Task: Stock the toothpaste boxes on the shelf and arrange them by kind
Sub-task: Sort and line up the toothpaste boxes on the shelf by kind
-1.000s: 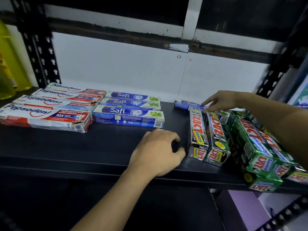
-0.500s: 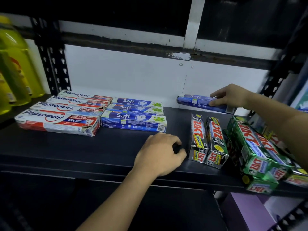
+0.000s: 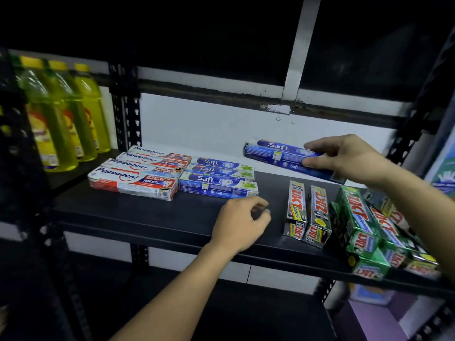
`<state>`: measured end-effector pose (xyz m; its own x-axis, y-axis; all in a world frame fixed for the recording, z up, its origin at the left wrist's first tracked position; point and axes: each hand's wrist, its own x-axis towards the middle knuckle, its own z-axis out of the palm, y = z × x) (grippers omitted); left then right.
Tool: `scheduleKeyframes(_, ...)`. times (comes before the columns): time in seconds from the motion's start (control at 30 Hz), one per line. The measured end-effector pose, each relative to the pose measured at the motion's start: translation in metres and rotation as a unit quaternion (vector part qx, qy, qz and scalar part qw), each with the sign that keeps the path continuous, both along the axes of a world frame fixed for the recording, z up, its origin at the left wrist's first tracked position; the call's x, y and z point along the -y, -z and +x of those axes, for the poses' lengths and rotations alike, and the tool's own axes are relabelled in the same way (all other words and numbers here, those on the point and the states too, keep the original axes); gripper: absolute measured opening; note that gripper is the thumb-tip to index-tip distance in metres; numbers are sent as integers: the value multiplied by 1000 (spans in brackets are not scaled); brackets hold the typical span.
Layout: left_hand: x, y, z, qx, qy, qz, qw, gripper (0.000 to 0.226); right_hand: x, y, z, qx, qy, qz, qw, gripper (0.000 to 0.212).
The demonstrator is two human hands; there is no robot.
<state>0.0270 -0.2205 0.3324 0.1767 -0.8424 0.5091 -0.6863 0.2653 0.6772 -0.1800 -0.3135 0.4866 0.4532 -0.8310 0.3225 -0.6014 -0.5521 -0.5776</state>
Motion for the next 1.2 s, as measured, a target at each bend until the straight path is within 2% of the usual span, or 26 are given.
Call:
scheduleKeyframes(0.13,-28,1,19,13,-29,-90,995,16,-23,20,18,1,-16,-2,1000,50)
scheduleKeyframes(0.3,-54,-1,67,30,-129,-170,976,11,-40,52,57,-71,-46,-51,995,53)
scheduleKeyframes(0.37,-57,-4,92,48,-158,-166,972,14,-47,65,73,-99,-50,-68,992,54)
scheduleKeyframes(0.47,-54,-13,130,126,-199,-148,961,30,-50,85,92,-117,-51,-65,990,57)
scheduleKeyframes(0.6,-44,-22,168,205,-248,-60,945,55,-51,106,108,-148,-53,-73,985,51)
scheduleKeyframes(0.73,-38,-9,183,180,-254,-23,950,70,-50,122,120,-158,-43,-132,978,43)
scheduleKeyframes(0.83,-34,-3,189,171,-241,-32,955,70,-42,131,126,-137,-39,-192,971,35)
scheduleKeyframes(1.0,-29,-1,194,190,-214,-5,958,71,-36,139,135,-122,-23,-228,966,29)
scheduleKeyframes(1.2,-29,-1,193,236,-184,-7,954,62,-35,147,144,-60,13,-217,974,31)
